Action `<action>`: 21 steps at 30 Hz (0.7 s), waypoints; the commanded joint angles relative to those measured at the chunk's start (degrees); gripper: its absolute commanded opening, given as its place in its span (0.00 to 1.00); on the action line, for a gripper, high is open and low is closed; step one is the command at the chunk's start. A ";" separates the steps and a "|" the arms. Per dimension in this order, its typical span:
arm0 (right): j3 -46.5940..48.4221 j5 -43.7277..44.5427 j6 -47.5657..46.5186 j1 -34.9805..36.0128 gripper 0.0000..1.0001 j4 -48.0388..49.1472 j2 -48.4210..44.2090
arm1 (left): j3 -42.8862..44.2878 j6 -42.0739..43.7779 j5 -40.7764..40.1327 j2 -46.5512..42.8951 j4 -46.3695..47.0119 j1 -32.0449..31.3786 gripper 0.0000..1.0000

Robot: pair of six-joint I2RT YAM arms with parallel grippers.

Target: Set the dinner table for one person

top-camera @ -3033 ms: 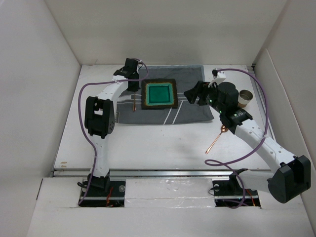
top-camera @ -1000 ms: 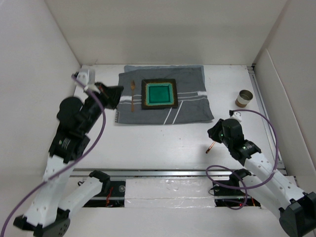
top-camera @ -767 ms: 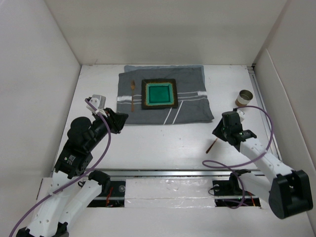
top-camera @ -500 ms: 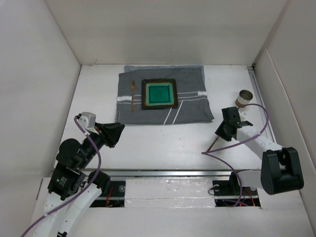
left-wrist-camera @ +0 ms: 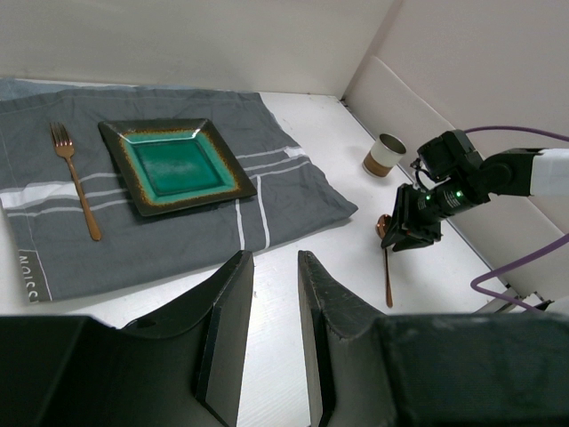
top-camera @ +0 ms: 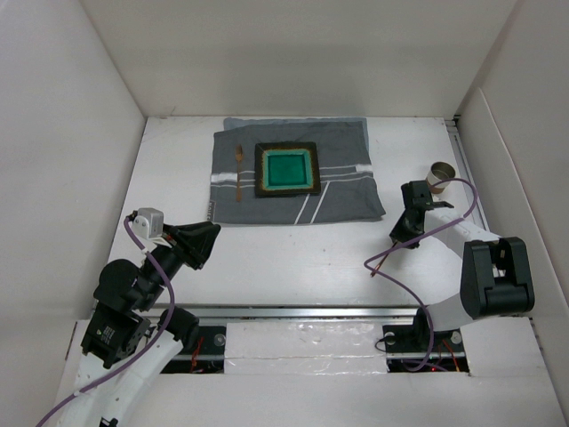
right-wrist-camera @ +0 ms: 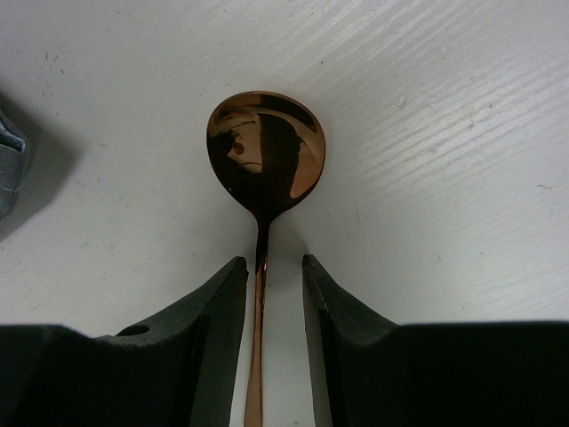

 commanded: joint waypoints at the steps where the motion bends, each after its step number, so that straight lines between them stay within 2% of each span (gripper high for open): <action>1: 3.39 -2.79 -3.52 -0.49 0.37 -3.73 2.20 | 0.11 -0.42 -0.73 -0.09 1.67 -0.25 0.24; 7: 5.93 -3.68 -5.02 0.65 0.28 -5.74 5.99 | 0.20 -0.68 -1.25 0.17 1.50 -0.25 0.24; 8: 6.20 -3.86 -5.10 1.26 0.22 -6.01 6.69 | 0.20 -0.68 -1.17 0.17 1.41 -0.25 0.24; 10: 6.03 -4.91 -5.37 1.97 0.18 -6.46 6.78 | 0.20 -0.68 -1.25 0.26 1.50 -0.25 0.24; 12: 5.68 -5.18 -5.37 3.37 0.06 -5.76 6.52 | 0.02 -0.60 -1.17 -0.09 1.67 -0.25 0.24; 14: 5.68 -5.97 -5.54 4.07 0.00 -5.32 6.52 | 0.02 -0.60 -1.86 -0.27 1.67 -0.25 0.24; 17: 5.94 -5.62 -6.24 6.62 0.00 -4.53 6.69 | -0.07 -0.60 -2.39 -0.09 1.58 -0.25 0.25; 21: 9.35 1.05 -7.56 13.47 0.00 -7.32 2.49 | -0.16 -0.77 -3.01 1.14 1.41 -0.25 0.25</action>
